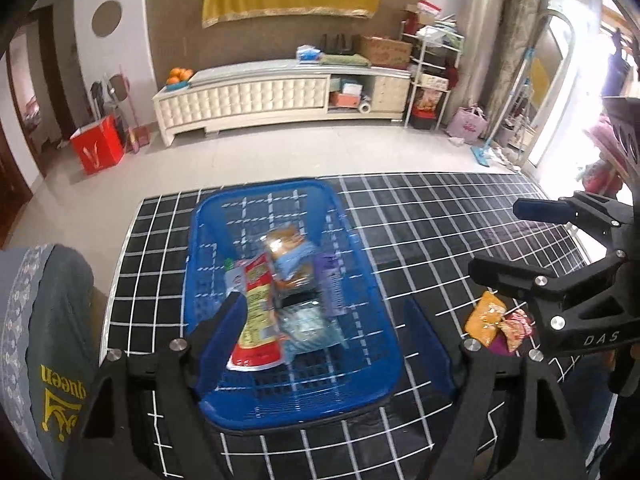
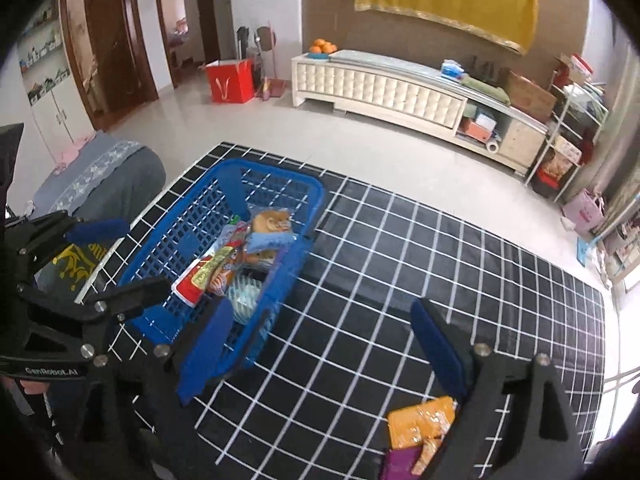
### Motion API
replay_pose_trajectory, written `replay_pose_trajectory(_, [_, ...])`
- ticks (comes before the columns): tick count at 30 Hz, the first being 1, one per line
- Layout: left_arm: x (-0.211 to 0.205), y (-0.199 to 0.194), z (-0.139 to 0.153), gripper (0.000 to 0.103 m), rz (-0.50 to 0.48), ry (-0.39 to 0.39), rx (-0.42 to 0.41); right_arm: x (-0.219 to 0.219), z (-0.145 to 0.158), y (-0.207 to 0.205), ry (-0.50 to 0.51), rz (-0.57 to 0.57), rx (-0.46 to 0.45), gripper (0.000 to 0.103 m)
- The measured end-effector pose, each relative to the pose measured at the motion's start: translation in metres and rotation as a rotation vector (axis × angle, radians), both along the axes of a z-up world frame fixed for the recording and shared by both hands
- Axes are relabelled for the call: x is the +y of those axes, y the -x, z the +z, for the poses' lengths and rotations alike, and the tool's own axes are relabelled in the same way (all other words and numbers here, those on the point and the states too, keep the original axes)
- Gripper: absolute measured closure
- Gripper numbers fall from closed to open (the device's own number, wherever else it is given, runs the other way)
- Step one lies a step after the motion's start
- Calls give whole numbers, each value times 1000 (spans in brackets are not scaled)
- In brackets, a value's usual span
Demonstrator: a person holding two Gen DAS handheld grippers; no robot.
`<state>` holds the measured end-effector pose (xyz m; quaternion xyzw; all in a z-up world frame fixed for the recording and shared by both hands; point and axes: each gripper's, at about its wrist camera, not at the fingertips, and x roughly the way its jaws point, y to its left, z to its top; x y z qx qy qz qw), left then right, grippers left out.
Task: Organize snacks
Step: 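Withdraw both tools from the basket toward the remaining snack packs, then grasp the red bread pack with the right tool while the left tool grasps the orange pack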
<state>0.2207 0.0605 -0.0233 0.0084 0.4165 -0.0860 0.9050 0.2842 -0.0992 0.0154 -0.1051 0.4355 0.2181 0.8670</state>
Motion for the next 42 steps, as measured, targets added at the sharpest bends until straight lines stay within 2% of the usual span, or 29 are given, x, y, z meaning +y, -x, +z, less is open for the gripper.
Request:
replay_pose_trajectory(7, [-44,5,6,20,-49,17,1,-48,6,11,-6,-62,-14,10])
replay_pose_trajectory(15, [-108,9,-15,20,-142,-7,42,-106,-13,21,2,-139,20,10])
replay_pose_trajectory(20, [-144,10,-38,20,-191,-31,74,-141,-45,22,24,-177,83,10])
replay_pose_trajectory(27, [-182,7,-85,20,-221,-49,151,-179,-95,18,24,-216,196,10])
replay_pose_trajectory(36, [-195,2,-138,20,-216,-37,237,-199,-169,8,3,-269,394,10])
replay_pose_trajectory(38, [-196,0,-148,20,-212,-31,258,-205,-182,4,-30,-288,445,10])
replay_pose_trajectory(42, [-199,-5,-163,20,-218,-37,284,-206,-198,-1,-43,-294,482,10])
